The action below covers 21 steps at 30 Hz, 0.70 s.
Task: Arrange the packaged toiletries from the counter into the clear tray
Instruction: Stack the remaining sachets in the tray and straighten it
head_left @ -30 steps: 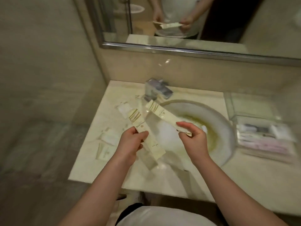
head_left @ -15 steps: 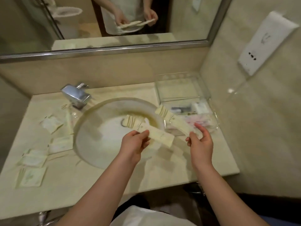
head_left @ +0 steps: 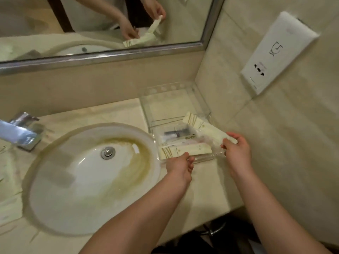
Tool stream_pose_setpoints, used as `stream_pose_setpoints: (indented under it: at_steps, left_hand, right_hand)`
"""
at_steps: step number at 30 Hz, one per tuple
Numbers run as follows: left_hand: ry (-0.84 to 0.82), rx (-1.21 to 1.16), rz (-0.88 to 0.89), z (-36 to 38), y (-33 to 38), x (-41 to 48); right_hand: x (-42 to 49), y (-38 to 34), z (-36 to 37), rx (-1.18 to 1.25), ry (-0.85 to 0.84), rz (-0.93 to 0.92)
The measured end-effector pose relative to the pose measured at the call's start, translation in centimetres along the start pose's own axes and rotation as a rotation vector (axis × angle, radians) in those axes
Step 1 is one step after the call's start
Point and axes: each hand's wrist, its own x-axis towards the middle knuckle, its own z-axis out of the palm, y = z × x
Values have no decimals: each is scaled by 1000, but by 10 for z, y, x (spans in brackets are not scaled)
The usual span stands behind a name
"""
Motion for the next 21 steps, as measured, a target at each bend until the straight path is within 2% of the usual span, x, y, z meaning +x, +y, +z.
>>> stream_pose_setpoints:
  at_steps: [2,8,12,21]
  left_hand:
    - [46,-17,-15,5,-4,7]
    - [130,-36,-40,17,-8,17]
    - [154,-49,-74,22,-13,15]
    - [146,0,-80,17,-17,9]
  right_hand:
    - [13,0,5,-99,-46,-18]
    - [43,-4,31,-425,-318,-111]
    - [54,-3,40,-611,-396,-162]
    - [51,14,34,-674,-525,-138]
